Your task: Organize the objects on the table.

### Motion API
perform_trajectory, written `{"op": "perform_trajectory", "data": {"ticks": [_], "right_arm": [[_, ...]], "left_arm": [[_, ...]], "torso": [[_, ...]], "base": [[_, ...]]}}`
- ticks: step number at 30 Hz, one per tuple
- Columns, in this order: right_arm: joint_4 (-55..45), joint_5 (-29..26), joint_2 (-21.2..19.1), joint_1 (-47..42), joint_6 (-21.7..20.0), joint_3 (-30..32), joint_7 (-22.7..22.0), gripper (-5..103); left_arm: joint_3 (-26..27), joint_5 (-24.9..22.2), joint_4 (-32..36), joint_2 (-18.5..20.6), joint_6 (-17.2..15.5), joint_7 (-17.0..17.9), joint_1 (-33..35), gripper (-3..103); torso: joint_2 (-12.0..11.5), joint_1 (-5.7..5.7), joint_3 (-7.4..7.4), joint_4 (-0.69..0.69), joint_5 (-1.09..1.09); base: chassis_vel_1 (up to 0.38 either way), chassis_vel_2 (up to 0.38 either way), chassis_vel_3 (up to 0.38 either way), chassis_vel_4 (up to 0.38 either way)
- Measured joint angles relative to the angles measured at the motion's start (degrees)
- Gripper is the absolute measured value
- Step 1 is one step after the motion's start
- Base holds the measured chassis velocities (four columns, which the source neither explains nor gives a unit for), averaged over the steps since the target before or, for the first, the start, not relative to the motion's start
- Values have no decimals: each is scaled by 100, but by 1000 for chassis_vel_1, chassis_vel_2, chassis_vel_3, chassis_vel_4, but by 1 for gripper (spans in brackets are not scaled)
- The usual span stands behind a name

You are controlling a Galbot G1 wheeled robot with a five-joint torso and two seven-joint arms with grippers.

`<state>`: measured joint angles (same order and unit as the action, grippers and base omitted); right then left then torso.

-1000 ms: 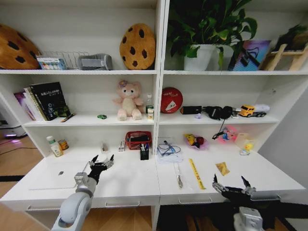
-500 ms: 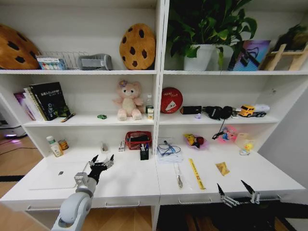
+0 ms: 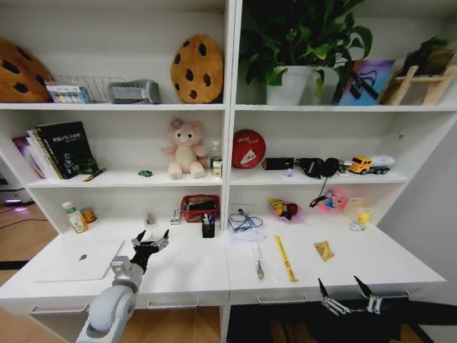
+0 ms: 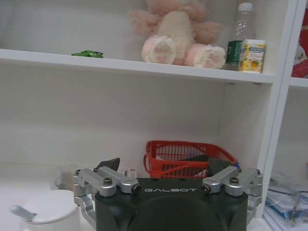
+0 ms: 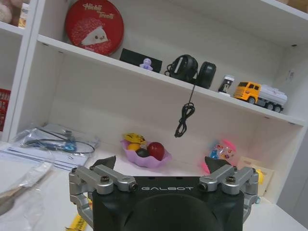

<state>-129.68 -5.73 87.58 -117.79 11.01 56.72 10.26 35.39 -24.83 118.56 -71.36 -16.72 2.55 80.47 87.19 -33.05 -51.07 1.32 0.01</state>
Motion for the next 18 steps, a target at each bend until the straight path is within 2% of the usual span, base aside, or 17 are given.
{"op": "perform_trajectory", "data": {"ticks": [9, 11, 12, 13, 15, 16, 17, 18], "right_arm": [[-49, -155, -75, -12, -82, 69, -30, 100], [-81, -264, -112, 147, -290, 43, -183, 100], [-133, -417, -151, 305, -626, 13, -348, 100], [-133, -417, -151, 305, -626, 13, -348, 100], [-235, -952, -315, 748, -1760, -1, -738, 100], [-235, -952, -315, 748, -1760, -1, -738, 100], [-244, -1226, -398, 922, -2198, 32, -816, 100], [-242, -1565, -547, 1177, -2854, 129, -864, 100]], "left_arm": [[-1, 0, 0, 0, 0, 0, 0, 100], [-1, 0, 0, -1, 0, 0, 0, 100], [-1, 0, 0, 0, 0, 0, 0, 100], [-1, 0, 0, 0, 0, 0, 0, 100], [1, 0, 0, 0, 0, -2, 0, 100], [1, 0, 0, 0, 0, -2, 0, 100], [1, 0, 0, -1, 0, -2, 0, 100], [1, 0, 0, 0, 0, -1, 0, 100]], "torso": [[0, 1, 0, 0, 1], [0, 0, 0, 0, -1], [0, 0, 0, 1, 3], [0, 0, 0, 1, 3], [0, 0, 0, 0, -2], [0, 0, 0, 0, -2], [0, 0, 0, -1, -2], [0, 0, 0, -1, 0]], "base": [[-181, -184, 184, 195], [-103, -133, 111, 144], [-74, -80, 52, 23], [-74, -80, 52, 23], [-5, -15, 26, 18], [0, 0, 0, 0], [0, 0, 0, 0], [37, 50, -32, -11]]}}
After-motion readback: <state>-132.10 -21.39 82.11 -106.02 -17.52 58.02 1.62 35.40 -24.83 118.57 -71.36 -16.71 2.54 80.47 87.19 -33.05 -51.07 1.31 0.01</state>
